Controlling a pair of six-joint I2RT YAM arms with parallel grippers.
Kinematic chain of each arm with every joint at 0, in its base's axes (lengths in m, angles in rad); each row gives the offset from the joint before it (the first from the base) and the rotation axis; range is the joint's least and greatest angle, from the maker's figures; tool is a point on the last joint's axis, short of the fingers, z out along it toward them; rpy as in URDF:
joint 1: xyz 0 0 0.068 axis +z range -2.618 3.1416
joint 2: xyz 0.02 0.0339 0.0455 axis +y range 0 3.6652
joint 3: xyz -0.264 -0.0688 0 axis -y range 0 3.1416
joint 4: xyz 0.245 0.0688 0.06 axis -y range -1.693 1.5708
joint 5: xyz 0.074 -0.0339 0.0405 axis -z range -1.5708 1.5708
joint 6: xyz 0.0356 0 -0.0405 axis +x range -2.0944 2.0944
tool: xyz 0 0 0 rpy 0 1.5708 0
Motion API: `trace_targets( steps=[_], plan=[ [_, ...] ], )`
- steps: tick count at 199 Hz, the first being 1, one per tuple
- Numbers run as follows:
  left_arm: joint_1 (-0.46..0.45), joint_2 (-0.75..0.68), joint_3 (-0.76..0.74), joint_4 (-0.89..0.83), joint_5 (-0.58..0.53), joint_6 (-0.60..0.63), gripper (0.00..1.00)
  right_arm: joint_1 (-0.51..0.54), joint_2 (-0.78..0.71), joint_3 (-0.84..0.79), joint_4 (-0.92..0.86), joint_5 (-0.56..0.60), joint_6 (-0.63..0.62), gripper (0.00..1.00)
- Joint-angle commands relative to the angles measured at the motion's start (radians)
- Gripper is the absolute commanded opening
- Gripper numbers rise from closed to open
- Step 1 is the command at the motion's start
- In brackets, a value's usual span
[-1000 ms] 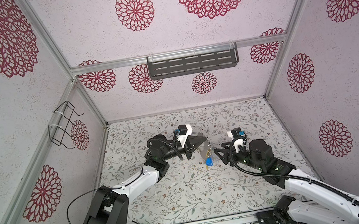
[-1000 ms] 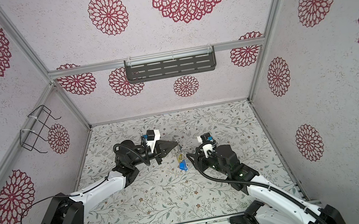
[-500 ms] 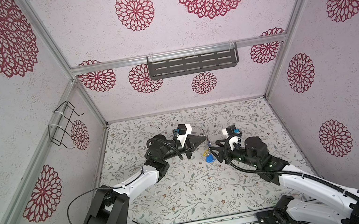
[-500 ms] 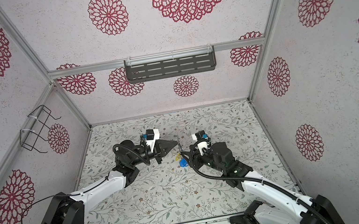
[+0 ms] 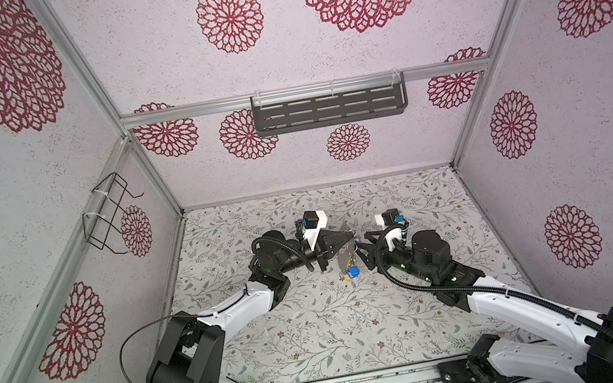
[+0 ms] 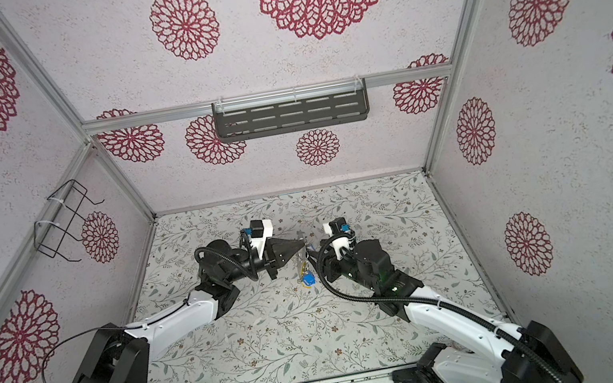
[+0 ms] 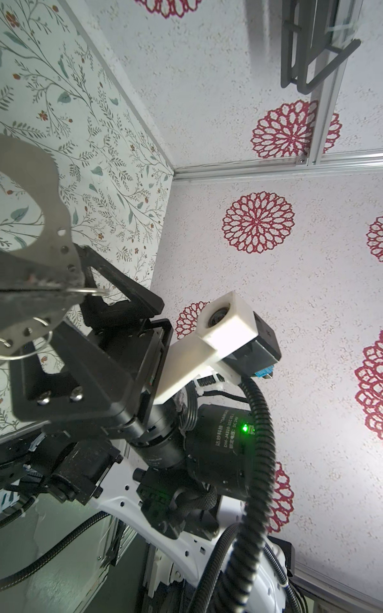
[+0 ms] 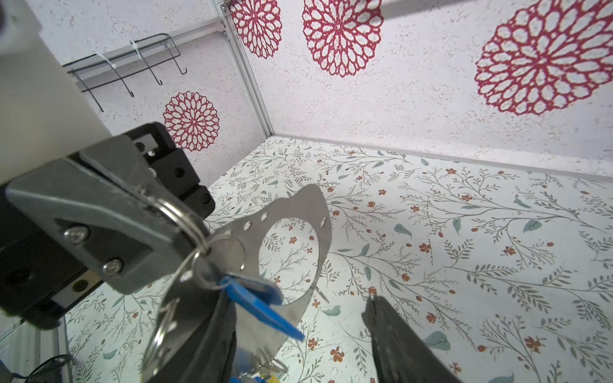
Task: Remove the keys from the keyring
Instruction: 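Hold the plate up with the left gripper while the right gripper reaches the blue-tagged key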
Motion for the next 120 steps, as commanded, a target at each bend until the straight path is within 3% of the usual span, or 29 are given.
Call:
trace_targets(
  steps=[1, 94, 120],
  plan=[
    [0.007, -0.002, 0.013, 0.041, 0.024, -0.007, 0.0, 0.009, -0.007, 0.037, 0.073, 0.036, -0.053, 0.66],
    [0.01, -0.002, 0.019, 0.033, 0.05, -0.022, 0.0, 0.009, 0.053, 0.089, 0.04, -0.014, -0.13, 0.7],
    [0.009, -0.006, 0.018, 0.024, 0.052, -0.024, 0.0, 0.009, 0.058, 0.093, 0.035, -0.016, -0.135, 0.59]
  ],
)
